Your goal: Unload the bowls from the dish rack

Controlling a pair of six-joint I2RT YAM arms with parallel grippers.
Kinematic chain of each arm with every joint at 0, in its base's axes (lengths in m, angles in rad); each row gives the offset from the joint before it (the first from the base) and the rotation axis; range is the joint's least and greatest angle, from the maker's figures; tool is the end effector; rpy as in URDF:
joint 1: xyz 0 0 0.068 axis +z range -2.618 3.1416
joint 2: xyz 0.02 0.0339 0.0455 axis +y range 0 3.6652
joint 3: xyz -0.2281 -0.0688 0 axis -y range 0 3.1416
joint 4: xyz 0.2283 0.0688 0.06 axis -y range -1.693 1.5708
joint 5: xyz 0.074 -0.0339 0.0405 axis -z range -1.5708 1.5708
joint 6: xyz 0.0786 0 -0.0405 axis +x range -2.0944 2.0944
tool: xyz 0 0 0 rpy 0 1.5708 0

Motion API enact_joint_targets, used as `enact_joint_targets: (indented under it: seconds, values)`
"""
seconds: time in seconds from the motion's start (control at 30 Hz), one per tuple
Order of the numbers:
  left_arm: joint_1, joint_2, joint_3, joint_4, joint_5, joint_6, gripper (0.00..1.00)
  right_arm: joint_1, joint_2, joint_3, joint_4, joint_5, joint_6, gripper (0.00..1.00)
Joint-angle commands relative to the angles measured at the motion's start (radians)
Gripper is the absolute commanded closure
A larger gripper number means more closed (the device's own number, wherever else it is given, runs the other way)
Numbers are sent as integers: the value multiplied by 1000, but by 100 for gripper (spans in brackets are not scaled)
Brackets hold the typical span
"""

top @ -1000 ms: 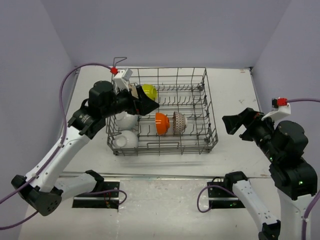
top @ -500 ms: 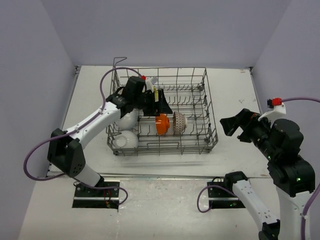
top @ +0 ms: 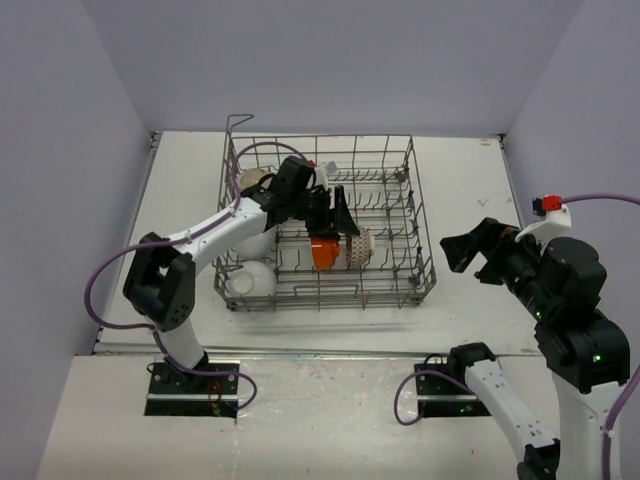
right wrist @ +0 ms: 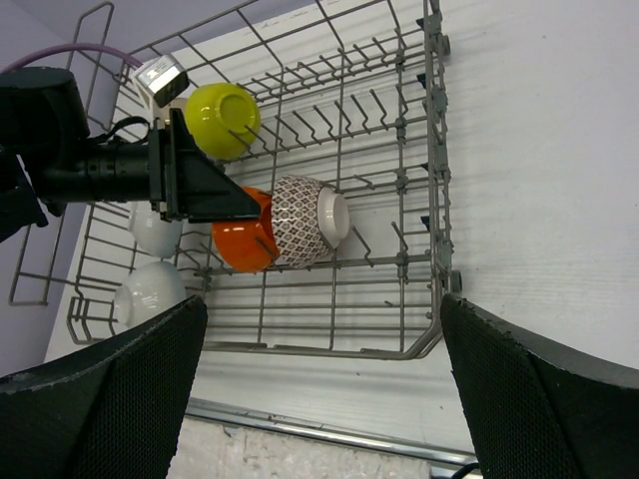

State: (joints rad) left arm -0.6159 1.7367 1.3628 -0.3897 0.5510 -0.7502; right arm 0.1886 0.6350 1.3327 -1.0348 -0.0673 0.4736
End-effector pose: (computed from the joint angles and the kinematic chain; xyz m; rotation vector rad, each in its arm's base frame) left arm 0.2978 -0.2612 0.2135 0.1368 2.5787 -1.2531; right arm 0.1136 0.0271 0.3910 0.2296 1.9266 0.5089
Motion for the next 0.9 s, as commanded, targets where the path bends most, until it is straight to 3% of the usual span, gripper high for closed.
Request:
enact_joint_targets:
  seconds: [0.0,0.57,0.87]
  values:
    - [-7,23,50,54,47,-32,33,-2,11,3,-2,17,-24,1]
    - [-31,132,104,64,17,-52,46,-3,-24,-43,-2,12,-15,1]
    - [-42,142,122,74,-8,-74,46,-3,-37,-61,-2,14,-9,1]
